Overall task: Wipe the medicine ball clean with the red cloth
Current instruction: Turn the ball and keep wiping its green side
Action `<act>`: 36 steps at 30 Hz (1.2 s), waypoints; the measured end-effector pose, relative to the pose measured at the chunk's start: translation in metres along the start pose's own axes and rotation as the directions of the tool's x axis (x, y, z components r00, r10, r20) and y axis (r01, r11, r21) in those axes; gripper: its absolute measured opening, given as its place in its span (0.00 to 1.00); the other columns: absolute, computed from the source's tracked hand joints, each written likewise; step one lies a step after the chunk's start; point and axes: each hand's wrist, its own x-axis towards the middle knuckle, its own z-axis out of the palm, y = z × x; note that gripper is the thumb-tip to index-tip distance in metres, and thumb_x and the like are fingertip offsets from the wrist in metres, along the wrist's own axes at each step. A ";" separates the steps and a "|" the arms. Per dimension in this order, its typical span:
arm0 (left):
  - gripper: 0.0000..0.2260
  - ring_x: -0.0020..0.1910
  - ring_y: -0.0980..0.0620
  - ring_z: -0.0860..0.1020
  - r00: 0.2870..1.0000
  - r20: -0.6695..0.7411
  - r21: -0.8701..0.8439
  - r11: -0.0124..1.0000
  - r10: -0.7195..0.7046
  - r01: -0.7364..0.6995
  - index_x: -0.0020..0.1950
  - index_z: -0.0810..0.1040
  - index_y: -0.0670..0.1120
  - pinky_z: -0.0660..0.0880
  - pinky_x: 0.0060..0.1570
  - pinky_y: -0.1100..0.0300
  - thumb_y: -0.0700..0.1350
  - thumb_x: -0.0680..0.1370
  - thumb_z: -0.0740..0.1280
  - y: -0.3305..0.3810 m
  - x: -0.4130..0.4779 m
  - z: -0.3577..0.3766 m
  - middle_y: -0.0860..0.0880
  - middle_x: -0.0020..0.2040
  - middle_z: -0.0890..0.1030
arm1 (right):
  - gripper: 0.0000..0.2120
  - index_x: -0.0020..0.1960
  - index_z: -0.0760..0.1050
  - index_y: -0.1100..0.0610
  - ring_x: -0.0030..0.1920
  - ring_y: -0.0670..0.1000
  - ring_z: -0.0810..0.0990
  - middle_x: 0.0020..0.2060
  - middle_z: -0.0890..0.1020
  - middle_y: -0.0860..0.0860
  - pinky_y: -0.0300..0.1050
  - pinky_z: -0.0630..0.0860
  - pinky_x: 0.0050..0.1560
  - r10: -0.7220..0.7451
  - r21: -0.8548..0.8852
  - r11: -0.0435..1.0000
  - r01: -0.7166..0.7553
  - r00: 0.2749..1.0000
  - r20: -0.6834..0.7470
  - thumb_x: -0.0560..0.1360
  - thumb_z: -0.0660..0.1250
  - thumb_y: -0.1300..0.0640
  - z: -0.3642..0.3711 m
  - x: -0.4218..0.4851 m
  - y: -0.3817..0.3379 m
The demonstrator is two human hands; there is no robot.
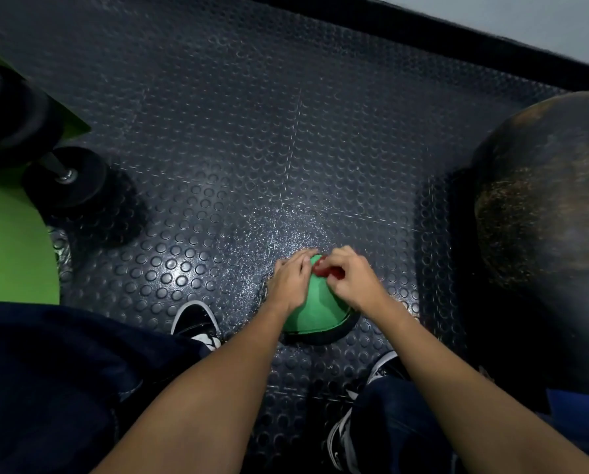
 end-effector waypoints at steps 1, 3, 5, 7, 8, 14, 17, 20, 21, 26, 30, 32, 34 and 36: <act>0.20 0.72 0.50 0.66 1.000 0.007 0.003 1.000 0.002 -0.002 0.74 0.69 0.59 0.64 0.68 0.46 0.54 0.86 0.46 -0.001 0.000 0.000 0.57 0.75 0.69 | 0.12 0.45 0.84 0.57 0.47 0.48 0.73 0.39 0.80 0.44 0.40 0.72 0.52 -0.051 0.045 0.998 0.049 0.997 0.054 0.66 0.66 0.67 -0.003 -0.009 -0.002; 0.20 0.71 0.51 0.65 1.000 0.029 0.012 1.000 -0.008 0.007 0.74 0.68 0.61 0.67 0.68 0.42 0.55 0.85 0.45 0.001 -0.002 -0.001 0.59 0.74 0.68 | 0.10 0.40 0.84 0.57 0.47 0.49 0.75 0.37 0.82 0.47 0.39 0.72 0.51 -0.086 0.168 0.984 0.059 0.984 0.156 0.63 0.66 0.65 -0.013 -0.019 -0.002; 0.22 0.71 0.50 0.65 1.000 0.026 0.029 0.999 0.017 -0.018 0.74 0.68 0.62 0.67 0.68 0.37 0.58 0.84 0.44 0.001 -0.007 0.000 0.61 0.74 0.68 | 0.11 0.40 0.84 0.56 0.47 0.50 0.77 0.38 0.84 0.50 0.42 0.73 0.53 -0.034 0.265 0.964 -0.004 0.990 0.140 0.62 0.67 0.65 -0.020 -0.013 0.005; 0.21 0.70 0.50 0.64 1.000 0.026 0.037 0.999 0.014 -0.015 0.74 0.68 0.61 0.67 0.67 0.37 0.57 0.85 0.44 0.003 -0.009 0.002 0.62 0.73 0.68 | 0.14 0.46 0.84 0.54 0.49 0.47 0.76 0.42 0.83 0.50 0.42 0.72 0.55 0.076 0.224 0.971 -0.078 0.997 0.019 0.66 0.67 0.67 -0.018 -0.001 0.013; 0.21 0.70 0.51 0.64 1.000 0.027 0.041 0.999 0.003 -0.004 0.74 0.67 0.61 0.68 0.67 0.38 0.56 0.85 0.45 0.005 -0.009 0.003 0.62 0.73 0.68 | 0.15 0.50 0.83 0.53 0.50 0.45 0.75 0.45 0.81 0.48 0.42 0.71 0.57 0.130 0.147 0.981 -0.123 0.991 -0.036 0.68 0.67 0.67 -0.013 0.003 0.016; 0.19 0.70 0.52 0.64 0.997 0.067 0.063 0.997 0.034 -0.038 0.73 0.68 0.63 0.69 0.66 0.39 0.55 0.86 0.46 0.004 -0.008 0.002 0.62 0.73 0.69 | 0.12 0.46 0.83 0.56 0.48 0.47 0.72 0.40 0.77 0.41 0.39 0.70 0.52 -0.030 0.030 0.999 0.032 0.998 -0.051 0.65 0.69 0.67 0.008 -0.032 0.006; 0.20 0.72 0.53 0.62 0.994 0.088 0.076 0.995 0.062 -0.069 0.74 0.67 0.62 0.68 0.68 0.40 0.54 0.86 0.46 0.005 -0.012 -0.002 0.62 0.74 0.67 | 0.09 0.37 0.83 0.53 0.44 0.49 0.75 0.35 0.81 0.49 0.41 0.72 0.49 -0.030 0.245 0.969 0.016 0.998 0.054 0.62 0.69 0.65 -0.009 -0.046 0.004; 0.20 0.72 0.53 0.62 0.994 0.080 0.116 0.990 0.076 -0.085 0.75 0.66 0.62 0.68 0.67 0.41 0.55 0.86 0.46 0.008 -0.015 -0.001 0.63 0.75 0.67 | 0.11 0.40 0.82 0.51 0.46 0.46 0.76 0.40 0.81 0.51 0.42 0.73 0.52 0.169 0.326 0.939 -0.115 0.975 -0.143 0.63 0.68 0.65 -0.017 -0.032 0.015; 0.20 0.72 0.54 0.62 0.995 0.075 0.125 0.989 0.072 -0.081 0.75 0.66 0.62 0.67 0.67 0.42 0.54 0.86 0.46 0.010 -0.016 0.000 0.63 0.75 0.67 | 0.12 0.45 0.82 0.51 0.48 0.45 0.76 0.43 0.80 0.49 0.42 0.72 0.54 0.209 0.278 0.947 -0.158 0.964 -0.162 0.65 0.68 0.65 -0.014 -0.026 0.019; 0.20 0.70 0.54 0.63 0.993 0.068 0.136 0.985 0.101 -0.110 0.73 0.68 0.63 0.68 0.66 0.43 0.55 0.86 0.46 0.003 -0.013 0.005 0.63 0.74 0.68 | 0.13 0.49 0.81 0.57 0.49 0.45 0.71 0.42 0.76 0.45 0.40 0.71 0.56 0.168 0.063 0.985 -0.159 0.967 -0.190 0.66 0.70 0.66 0.017 -0.033 0.003; 0.19 0.71 0.53 0.63 0.990 0.052 0.078 0.988 0.131 -0.135 0.72 0.70 0.62 0.69 0.65 0.44 0.53 0.85 0.47 -0.009 -0.015 0.002 0.62 0.73 0.69 | 0.08 0.39 0.83 0.59 0.48 0.49 0.75 0.37 0.80 0.50 0.41 0.73 0.52 0.005 0.225 0.974 0.005 0.999 -0.044 0.61 0.69 0.67 0.005 -0.055 0.001; 0.20 0.70 0.53 0.64 0.991 0.020 0.032 0.991 0.132 -0.132 0.72 0.71 0.62 0.69 0.66 0.44 0.54 0.84 0.47 -0.011 -0.015 0.000 0.61 0.73 0.70 | 0.09 0.40 0.83 0.57 0.48 0.48 0.77 0.39 0.81 0.51 0.39 0.73 0.53 0.118 0.328 0.942 -0.073 0.986 -0.120 0.63 0.69 0.67 -0.005 -0.048 0.007; 0.20 0.69 0.53 0.65 0.995 -0.003 0.000 0.995 0.101 -0.101 0.72 0.71 0.61 0.69 0.66 0.44 0.54 0.85 0.47 -0.011 -0.016 0.002 0.60 0.72 0.71 | 0.13 0.48 0.83 0.54 0.51 0.45 0.75 0.45 0.79 0.48 0.38 0.71 0.57 0.272 0.282 0.937 -0.205 0.936 -0.224 0.66 0.69 0.67 -0.006 -0.033 0.012; 0.20 0.67 0.53 0.66 0.996 -0.030 -0.011 0.996 0.090 -0.090 0.72 0.71 0.60 0.70 0.65 0.44 0.55 0.84 0.47 -0.012 -0.015 0.004 0.59 0.72 0.72 | 0.17 0.56 0.80 0.53 0.53 0.44 0.72 0.49 0.76 0.46 0.40 0.69 0.61 0.306 0.159 0.948 -0.276 0.927 -0.218 0.69 0.69 0.64 0.005 -0.021 0.009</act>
